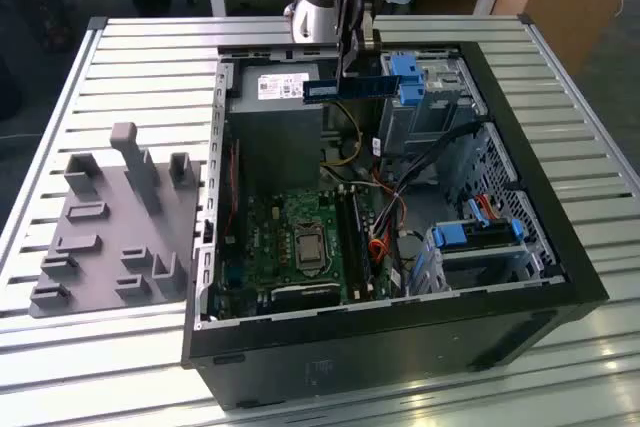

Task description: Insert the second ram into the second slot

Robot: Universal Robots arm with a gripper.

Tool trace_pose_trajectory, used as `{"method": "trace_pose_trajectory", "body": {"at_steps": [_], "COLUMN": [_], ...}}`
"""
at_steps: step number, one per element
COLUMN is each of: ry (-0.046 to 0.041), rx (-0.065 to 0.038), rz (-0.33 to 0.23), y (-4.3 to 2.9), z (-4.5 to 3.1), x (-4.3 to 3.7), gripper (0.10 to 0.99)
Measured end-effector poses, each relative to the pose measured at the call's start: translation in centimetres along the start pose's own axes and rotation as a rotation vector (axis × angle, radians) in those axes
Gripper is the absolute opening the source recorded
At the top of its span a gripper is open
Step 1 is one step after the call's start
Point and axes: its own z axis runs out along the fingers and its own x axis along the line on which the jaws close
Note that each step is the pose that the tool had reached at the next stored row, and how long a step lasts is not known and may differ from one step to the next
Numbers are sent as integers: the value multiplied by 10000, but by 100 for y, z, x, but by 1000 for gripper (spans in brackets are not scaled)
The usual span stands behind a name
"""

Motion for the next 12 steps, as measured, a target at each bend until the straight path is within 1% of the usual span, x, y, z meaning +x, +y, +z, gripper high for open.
{"method": "trace_pose_trajectory", "body": {"at_steps": [6,12], "ry": [0,0], "rx": [1,0], "rz": [-1,0], "y": [0,1], "z": [0,-1], "x": [3,40], "gripper": [137,137]}}
